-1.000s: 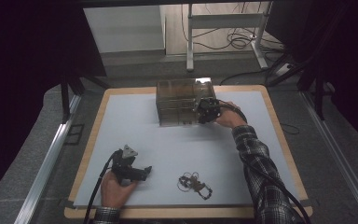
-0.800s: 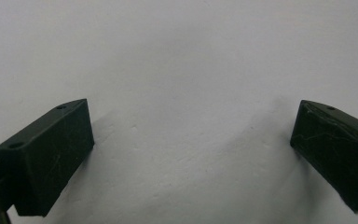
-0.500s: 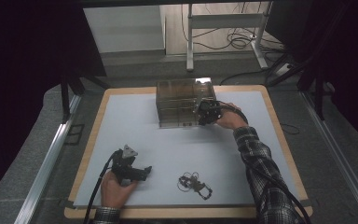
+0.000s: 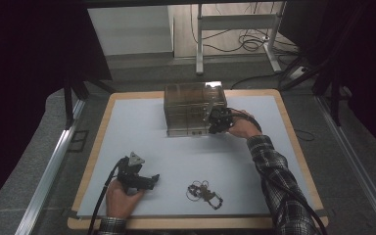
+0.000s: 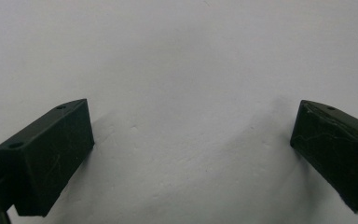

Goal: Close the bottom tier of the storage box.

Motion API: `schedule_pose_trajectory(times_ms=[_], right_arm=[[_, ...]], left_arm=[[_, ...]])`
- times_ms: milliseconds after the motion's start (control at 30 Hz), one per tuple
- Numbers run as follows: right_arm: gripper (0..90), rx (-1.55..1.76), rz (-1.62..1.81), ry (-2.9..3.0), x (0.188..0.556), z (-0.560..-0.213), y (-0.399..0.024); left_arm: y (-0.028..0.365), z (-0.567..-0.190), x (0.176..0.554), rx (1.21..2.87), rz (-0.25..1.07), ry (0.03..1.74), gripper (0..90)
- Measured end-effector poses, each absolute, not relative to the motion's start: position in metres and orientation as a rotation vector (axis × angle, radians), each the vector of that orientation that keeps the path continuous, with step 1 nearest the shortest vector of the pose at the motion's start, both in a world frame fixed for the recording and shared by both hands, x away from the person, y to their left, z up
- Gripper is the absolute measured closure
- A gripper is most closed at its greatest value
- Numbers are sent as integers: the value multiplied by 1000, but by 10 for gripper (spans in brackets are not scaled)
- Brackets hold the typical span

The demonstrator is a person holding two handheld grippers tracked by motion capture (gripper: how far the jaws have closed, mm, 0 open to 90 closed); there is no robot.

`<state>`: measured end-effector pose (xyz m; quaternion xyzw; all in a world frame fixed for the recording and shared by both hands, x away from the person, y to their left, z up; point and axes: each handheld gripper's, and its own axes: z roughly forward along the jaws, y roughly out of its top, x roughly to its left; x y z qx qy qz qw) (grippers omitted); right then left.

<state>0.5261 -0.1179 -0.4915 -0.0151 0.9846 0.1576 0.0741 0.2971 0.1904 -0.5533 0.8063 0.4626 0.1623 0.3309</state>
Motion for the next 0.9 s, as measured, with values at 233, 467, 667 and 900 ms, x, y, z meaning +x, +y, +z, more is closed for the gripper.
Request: schedule_pose_trajectory(times_ms=[233, 467, 667, 900], right_arm=[[832, -58, 468, 2955, 523, -491, -118], [837, -75, 466, 2959, 519, -490, -118], [839, -95, 467, 2956, 514, -490, -119], [840, -106, 470, 2953, 510, -490, -120]], left_arm=[[190, -553, 297, 2108, 424, 1210, 0], [190, -553, 297, 2107, 424, 1210, 0], [190, -553, 297, 2105, 425, 1209, 0], [190, -553, 297, 2107, 424, 1210, 0]])
